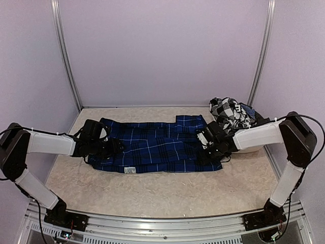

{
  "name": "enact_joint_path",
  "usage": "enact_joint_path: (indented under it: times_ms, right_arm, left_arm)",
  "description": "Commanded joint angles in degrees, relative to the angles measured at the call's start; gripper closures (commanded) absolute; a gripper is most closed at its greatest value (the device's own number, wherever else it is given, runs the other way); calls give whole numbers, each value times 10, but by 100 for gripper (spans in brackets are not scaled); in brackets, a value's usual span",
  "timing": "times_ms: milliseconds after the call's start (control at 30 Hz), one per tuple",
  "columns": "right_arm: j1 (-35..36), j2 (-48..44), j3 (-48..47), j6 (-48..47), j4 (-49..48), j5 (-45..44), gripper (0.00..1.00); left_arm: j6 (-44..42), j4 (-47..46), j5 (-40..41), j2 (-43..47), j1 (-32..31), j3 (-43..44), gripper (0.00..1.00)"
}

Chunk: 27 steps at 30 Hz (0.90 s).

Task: Fold and stack the long sleeve shirts
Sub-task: Move the 1/3-folded shirt to the center of the board.

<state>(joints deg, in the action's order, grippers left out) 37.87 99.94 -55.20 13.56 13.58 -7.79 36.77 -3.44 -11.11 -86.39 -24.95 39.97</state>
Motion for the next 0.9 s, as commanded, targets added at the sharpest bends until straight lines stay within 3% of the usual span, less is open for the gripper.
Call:
enact_joint_path:
  times_ms: [0,433,867]
  right_arm:
    - [4,-3,37,22,8,-4,43]
    - [51,-50,111,109,64,-3,45]
    - [167,-118,139,244,199,-44,45]
  left_arm:
    - [9,2,7,-14,-11,-21,36]
    - [51,73,33,39,-34,-100,34]
    - [141,160,87,243,-90,-184,32]
